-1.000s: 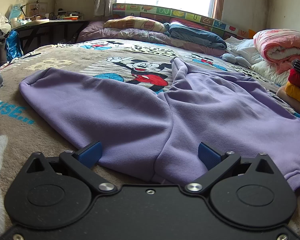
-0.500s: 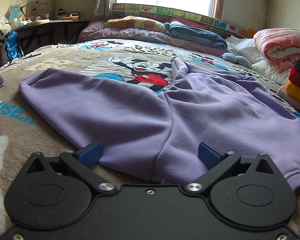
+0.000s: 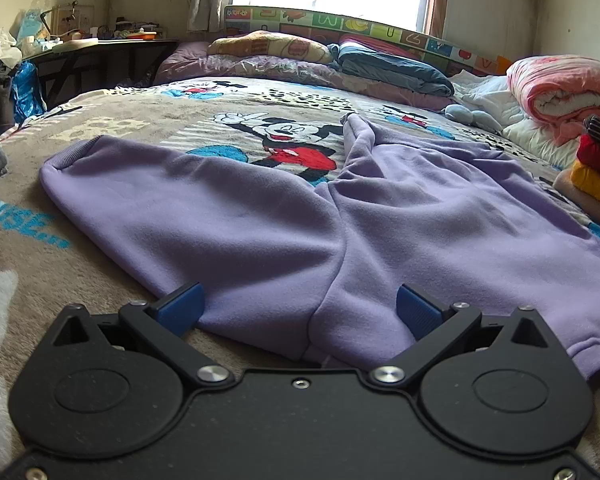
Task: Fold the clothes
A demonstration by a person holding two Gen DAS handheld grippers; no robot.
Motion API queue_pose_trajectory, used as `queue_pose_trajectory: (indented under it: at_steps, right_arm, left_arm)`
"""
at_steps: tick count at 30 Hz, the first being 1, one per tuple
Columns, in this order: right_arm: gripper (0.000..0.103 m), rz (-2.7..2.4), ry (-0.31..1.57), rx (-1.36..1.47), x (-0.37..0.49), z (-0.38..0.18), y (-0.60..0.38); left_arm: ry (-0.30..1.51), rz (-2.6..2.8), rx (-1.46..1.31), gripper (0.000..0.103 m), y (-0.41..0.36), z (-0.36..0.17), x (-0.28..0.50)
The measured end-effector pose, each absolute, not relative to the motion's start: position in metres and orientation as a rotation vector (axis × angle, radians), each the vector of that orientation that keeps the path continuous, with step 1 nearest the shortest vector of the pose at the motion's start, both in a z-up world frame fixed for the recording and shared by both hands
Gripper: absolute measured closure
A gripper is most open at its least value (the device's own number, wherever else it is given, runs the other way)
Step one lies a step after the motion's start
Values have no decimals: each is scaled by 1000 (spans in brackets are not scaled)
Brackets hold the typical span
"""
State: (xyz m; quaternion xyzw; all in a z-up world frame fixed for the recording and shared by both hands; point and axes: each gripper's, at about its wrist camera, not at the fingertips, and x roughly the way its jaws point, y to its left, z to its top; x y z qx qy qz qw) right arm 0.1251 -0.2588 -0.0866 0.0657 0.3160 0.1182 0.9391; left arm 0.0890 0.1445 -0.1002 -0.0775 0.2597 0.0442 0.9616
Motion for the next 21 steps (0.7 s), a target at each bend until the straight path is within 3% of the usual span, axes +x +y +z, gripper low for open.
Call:
queue_pose_trajectory:
  at_steps: [6, 11, 15, 19, 21]
  right_arm:
    - [76, 156, 560, 205, 104, -84, -278]
    - [74, 113, 477, 281, 90, -87, -298]
    - [74, 247, 435, 192, 89, -83, -274]
    - [75, 256, 529, 120, 99, -97, -255]
    - [74, 243, 537, 209, 99, -102, -269]
  left_arm:
    - [415, 86, -204, 0, 142, -71, 66]
    - [358, 11, -74, 2, 90, -46, 49]
    - [379, -190, 50, 33, 22, -43, 53]
    - [424, -356, 109, 43, -34, -51, 66]
    - [446, -439, 139, 43, -63, -55, 73]
